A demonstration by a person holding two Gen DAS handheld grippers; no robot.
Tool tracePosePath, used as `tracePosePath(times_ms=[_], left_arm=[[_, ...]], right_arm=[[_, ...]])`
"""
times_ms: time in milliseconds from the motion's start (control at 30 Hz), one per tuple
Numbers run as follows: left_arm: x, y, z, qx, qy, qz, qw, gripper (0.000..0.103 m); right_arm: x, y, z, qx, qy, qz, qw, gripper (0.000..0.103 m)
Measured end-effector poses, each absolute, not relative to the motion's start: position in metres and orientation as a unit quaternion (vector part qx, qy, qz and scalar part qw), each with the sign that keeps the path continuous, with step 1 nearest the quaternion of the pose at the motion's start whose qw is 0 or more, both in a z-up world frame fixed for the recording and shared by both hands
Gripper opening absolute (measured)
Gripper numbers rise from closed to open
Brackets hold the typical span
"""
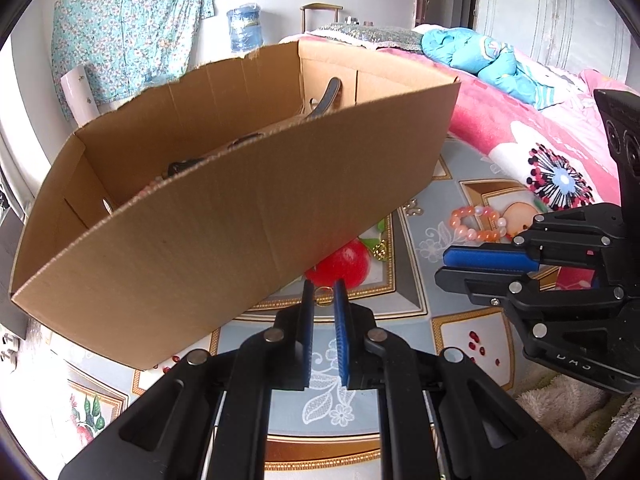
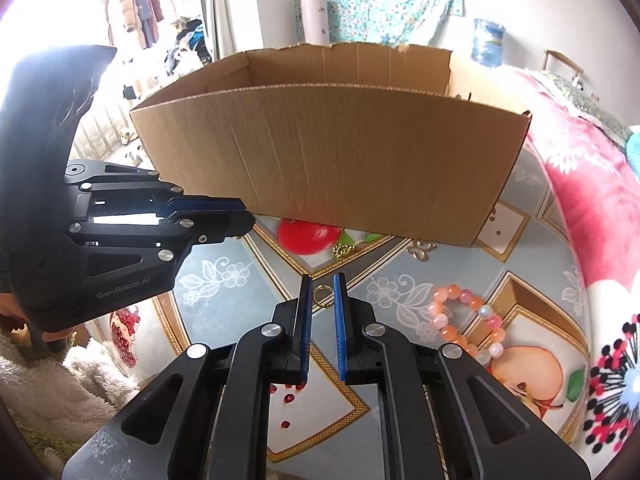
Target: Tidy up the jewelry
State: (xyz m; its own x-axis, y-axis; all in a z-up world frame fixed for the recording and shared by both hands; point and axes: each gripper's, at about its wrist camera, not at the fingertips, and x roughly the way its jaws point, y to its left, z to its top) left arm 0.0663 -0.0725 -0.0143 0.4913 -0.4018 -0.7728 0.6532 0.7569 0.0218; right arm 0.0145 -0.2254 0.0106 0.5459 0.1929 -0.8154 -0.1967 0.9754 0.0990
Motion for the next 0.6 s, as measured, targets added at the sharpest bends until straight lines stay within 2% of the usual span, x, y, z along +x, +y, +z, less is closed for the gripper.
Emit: tracePosePath(times_ms=[300, 500, 533, 600], left_arm=[[0.056, -0.074, -0.006, 0.154, 0.389, -0.321, 0.850, 0.002], [0.056, -0.070, -0.011, 0.129, 0.416, -0.338, 0.834, 0.003], [0.056, -0.071, -0.013, 0.129, 0.421, -0.340, 0.831, 0.004], [0.057, -0.073, -0.019, 0.131, 0.428, -0.342, 0.826, 0.016]], right_arm=[[0.003, -0.226, 0.018, -0.002, 0.449, 0.100, 0.888, 0.008], [-0.004, -0.239, 0.015, 0.028, 0.453, 0.092, 0.886, 0.008], [-0.004, -0.240, 0.013, 0.033, 0.456, 0.093, 0.885, 0.008], [-0.003, -0.242, 0.008, 0.044, 0.464, 0.095, 0.880, 0.008]])
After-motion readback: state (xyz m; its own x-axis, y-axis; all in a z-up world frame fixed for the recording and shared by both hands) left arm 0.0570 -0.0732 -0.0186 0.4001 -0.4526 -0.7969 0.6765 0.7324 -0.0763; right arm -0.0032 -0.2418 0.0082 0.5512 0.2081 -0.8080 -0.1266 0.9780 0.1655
